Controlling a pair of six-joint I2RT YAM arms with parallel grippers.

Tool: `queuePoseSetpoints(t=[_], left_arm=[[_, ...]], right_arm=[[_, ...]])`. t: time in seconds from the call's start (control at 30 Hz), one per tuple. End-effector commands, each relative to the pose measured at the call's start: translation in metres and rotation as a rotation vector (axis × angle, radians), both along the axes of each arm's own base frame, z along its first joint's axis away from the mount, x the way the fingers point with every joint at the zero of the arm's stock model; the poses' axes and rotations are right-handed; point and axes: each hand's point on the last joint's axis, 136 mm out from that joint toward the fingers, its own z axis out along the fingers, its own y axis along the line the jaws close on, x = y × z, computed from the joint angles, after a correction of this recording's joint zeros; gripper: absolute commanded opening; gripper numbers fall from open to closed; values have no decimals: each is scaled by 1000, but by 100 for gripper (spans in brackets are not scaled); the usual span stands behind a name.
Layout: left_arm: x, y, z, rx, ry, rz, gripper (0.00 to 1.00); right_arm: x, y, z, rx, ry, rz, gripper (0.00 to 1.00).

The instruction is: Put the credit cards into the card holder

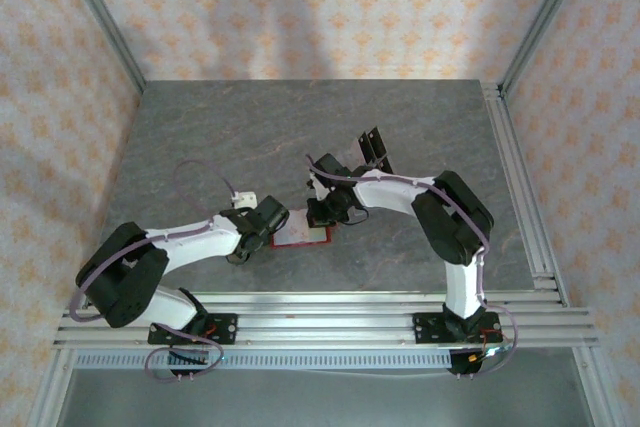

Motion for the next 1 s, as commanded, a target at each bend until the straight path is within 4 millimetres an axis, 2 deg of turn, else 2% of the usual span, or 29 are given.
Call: queuePoseSetpoints(t=[0.0, 0.97], left_arm=[[-2, 5, -7, 7, 9, 24, 72], [-3, -1, -16, -23, 12, 15, 71]], right_arm=[[1, 7, 1, -2, -8, 18, 0], [-3, 46, -1, 51, 21, 54, 0]])
